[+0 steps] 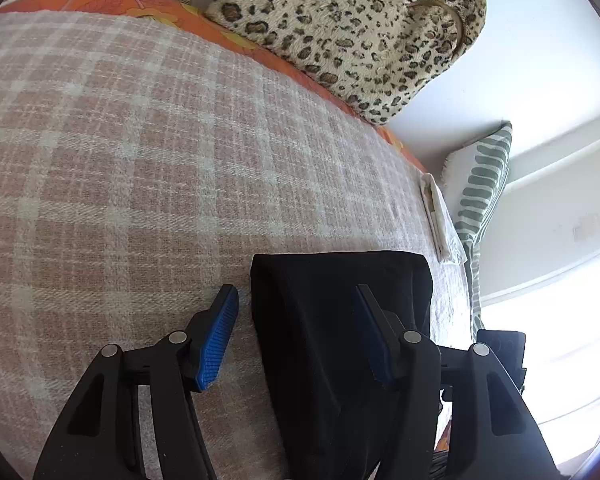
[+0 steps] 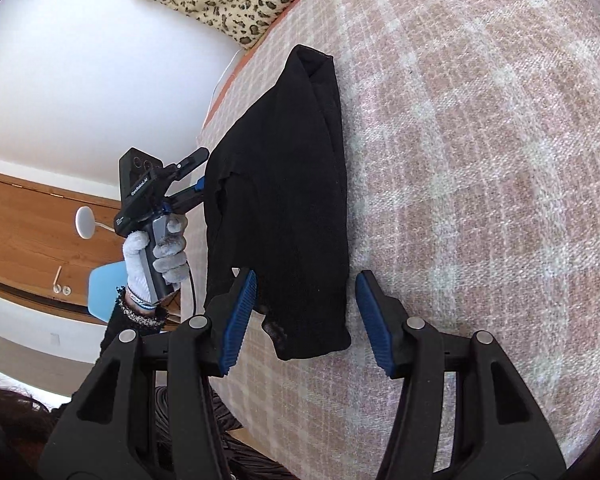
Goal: Fold small clothes
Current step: 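Close the right tool on the folded black top's edge, then lift the folded top with the right tool and carry it onto the white cloth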
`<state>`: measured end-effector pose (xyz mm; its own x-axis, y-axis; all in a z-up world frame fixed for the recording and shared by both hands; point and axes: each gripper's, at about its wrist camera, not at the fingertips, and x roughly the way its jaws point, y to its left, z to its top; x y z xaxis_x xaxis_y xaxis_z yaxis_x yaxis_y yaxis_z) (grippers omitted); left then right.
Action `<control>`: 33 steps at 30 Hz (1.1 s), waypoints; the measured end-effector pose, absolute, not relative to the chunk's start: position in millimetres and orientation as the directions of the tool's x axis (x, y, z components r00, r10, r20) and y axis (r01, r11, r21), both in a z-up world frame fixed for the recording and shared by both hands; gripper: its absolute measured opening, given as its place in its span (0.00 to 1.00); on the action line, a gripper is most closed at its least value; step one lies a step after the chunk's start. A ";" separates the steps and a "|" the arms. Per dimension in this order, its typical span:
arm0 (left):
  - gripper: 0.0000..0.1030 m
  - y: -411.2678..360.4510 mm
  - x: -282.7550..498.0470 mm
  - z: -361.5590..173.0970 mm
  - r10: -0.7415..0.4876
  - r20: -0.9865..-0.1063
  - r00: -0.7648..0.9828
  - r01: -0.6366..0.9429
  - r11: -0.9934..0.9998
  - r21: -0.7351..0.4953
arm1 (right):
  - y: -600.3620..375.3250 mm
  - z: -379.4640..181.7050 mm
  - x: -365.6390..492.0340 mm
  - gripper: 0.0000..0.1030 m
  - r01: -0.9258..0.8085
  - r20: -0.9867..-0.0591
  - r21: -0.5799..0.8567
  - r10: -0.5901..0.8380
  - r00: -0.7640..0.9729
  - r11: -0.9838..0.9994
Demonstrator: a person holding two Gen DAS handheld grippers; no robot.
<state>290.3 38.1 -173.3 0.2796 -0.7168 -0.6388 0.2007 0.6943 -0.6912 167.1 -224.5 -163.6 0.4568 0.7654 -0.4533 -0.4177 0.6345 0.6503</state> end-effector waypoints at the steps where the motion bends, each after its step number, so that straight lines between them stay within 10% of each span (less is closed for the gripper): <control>1: 0.56 37.6 292.5 -174.4 -0.726 -0.630 0.275 0.198 0.684 -0.702 | -221.0 -161.0 166.8 0.54 -0.427 -0.458 0.637 0.761 0.460 0.642; 8: 0.53 23.3 291.3 -173.2 -0.735 -0.613 0.290 0.241 0.675 -0.697 | -207.7 -157.7 168.3 0.54 -0.432 -0.450 0.638 0.764 0.462 0.638; 12: 0.07 8.4 290.3 -176.1 -0.697 -0.659 0.281 0.255 0.717 -0.649 | -188.8 -149.1 165.6 0.37 -0.417 -0.519 0.555 0.692 0.502 0.720; 14: 0.06 2.2 285.7 -172.5 -0.681 -0.667 0.301 0.283 0.732 -0.620 | -179.6 -150.7 169.3 0.12 -0.397 -0.566 0.516 0.650 0.507 0.759; 33: 0.04 -63.8 272.6 -84.5 -0.676 -0.622 0.396 0.472 0.731 -0.494 | -227.2 -94.2 114.6 0.09 -0.401 -0.538 0.341 0.526 0.659 0.851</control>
